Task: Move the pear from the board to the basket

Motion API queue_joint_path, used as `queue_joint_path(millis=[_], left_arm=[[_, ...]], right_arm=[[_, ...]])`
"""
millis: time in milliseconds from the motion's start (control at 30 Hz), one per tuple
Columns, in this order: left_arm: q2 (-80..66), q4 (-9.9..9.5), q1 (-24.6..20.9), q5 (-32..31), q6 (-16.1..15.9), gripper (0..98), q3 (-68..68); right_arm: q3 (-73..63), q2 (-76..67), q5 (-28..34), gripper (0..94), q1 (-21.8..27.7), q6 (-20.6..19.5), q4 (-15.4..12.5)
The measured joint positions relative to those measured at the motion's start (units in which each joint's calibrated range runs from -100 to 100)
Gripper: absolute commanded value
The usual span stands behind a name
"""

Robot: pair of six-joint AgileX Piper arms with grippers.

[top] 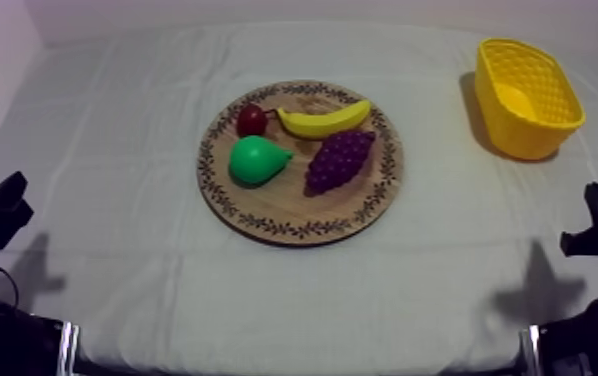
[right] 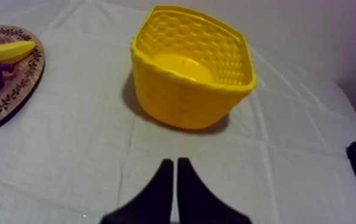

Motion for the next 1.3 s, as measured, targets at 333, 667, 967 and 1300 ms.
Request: queue_joint_path(millis=[333,667,967,1300], left_arm=[[0.0,0.00,0.0,0.0,0.0,0.1,0.0],[0.0,0.00,0.0,0.0,0.0,0.1,0.0],[0.0,0.00,0.0,0.0,0.0,0.1,0.0],[0.0,0.00,0.0,0.0,0.0,0.1,0.0]], right_arm=[[0.0,0.0,0.0,0.3,0.0,0.0,0.0],[0.0,0.0,0.2,0.4,0.4,0.3,-0.2],[-10.0,9.8,0.1,0.6,-0.1,3.9,-5.6],[-38.6,31.8,10.3,0.8,-0.4,7.7,-12.2]])
